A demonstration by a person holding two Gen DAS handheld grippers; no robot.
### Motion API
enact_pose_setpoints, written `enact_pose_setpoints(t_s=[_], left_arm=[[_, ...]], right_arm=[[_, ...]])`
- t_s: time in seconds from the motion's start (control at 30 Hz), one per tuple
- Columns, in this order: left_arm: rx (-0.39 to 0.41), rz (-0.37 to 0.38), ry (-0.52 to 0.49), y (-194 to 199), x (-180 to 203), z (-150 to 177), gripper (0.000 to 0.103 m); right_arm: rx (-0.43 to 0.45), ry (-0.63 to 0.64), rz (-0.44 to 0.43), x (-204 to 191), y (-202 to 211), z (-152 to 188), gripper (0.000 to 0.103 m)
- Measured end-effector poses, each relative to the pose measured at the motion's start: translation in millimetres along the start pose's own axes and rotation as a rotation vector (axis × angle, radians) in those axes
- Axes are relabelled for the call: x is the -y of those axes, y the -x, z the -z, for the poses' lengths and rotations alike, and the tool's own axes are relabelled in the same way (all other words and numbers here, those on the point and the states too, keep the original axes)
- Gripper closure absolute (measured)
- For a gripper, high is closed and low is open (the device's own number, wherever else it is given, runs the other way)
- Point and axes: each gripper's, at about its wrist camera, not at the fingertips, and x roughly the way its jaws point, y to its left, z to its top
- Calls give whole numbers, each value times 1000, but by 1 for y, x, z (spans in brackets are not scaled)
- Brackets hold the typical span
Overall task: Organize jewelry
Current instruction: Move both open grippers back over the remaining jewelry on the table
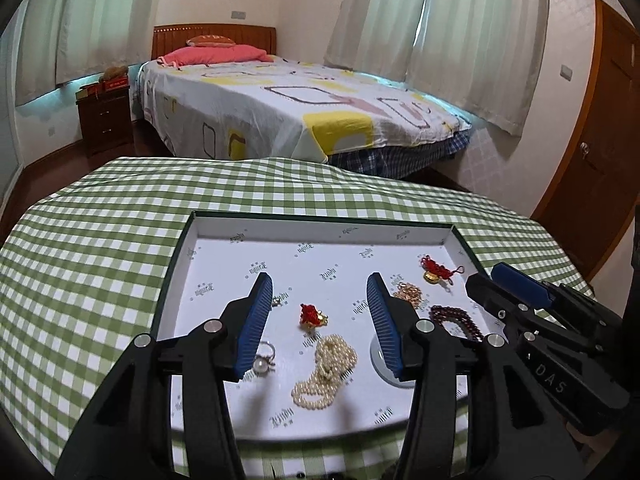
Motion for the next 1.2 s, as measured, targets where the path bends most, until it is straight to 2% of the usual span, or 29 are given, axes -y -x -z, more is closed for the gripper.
enact_pose_setpoints(t_s=[0.7,0.8,1.1,1.2], left_arm=[[39,-28,39,75,-7,53,53],[45,-38,40,83,-8,59,47],[42,-56,42,99,-12,80,47],[40,-61,43,102,-12,87,42]], right_arm=[[25,-5,19,-4,66,45,62],[23,-7,24,-3,73,53,61],[8,-25,49,8,85,77,61],[0,-37,62,15,84,84,59]])
